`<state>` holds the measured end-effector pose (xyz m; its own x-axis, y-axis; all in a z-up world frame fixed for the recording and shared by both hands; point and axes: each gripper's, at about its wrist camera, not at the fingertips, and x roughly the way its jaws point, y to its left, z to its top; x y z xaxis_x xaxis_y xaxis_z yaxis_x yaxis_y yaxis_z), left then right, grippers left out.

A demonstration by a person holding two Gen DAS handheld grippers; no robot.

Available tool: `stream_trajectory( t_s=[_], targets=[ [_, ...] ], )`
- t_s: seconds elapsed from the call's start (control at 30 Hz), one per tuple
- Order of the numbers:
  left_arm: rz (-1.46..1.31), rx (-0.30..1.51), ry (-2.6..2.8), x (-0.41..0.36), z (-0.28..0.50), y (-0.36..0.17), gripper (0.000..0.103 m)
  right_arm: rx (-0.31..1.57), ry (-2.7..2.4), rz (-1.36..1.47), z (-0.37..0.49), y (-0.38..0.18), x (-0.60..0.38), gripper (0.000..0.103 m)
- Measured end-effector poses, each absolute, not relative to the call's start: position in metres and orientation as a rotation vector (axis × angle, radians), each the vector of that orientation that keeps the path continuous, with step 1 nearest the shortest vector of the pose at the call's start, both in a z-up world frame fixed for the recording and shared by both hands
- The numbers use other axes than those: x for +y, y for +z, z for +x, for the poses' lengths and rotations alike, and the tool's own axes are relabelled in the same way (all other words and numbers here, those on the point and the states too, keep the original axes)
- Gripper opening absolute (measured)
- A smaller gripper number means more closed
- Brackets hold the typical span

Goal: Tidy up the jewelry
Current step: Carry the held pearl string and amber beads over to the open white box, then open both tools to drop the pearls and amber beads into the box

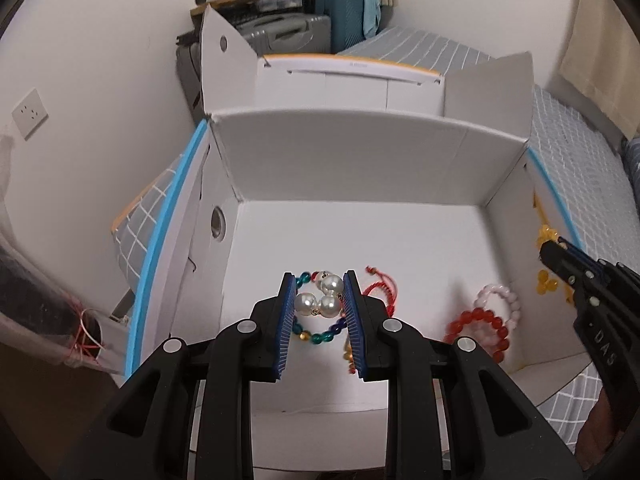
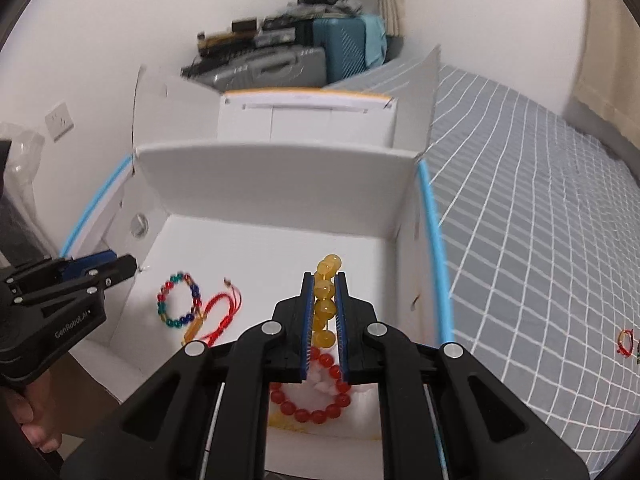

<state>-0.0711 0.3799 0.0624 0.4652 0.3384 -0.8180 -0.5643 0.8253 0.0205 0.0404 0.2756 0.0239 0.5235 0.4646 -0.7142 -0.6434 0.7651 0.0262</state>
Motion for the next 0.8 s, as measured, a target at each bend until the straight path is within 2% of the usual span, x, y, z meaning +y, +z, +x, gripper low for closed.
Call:
stream_trajectory(
  t_s=[0.37,0.67,0.73,0.8],
  targets=[
    [-0.293,1.013,0.556,0.389,-0.063,0.037,0.024,0.913,0.659,-0.283,0.047,-0.01,0.288,0.009],
    [-0.299,1.037,0.549,0.394,-0.059,0.029,0.026,0.909,0.667,-0.301,0.041,-0.014,0.292,0.012],
    [-0.298,1.029,0.55,0.392,-0.06,0.029,0.026,0.879,0.664,-0.307,0.039,-0.01,0.292,0.02],
    [-0.296,1.021,0.551,0.391,-0.061,0.032,0.028,0.858,0.671,-0.299,0.035,-0.005,0.29,0.041]
  ],
)
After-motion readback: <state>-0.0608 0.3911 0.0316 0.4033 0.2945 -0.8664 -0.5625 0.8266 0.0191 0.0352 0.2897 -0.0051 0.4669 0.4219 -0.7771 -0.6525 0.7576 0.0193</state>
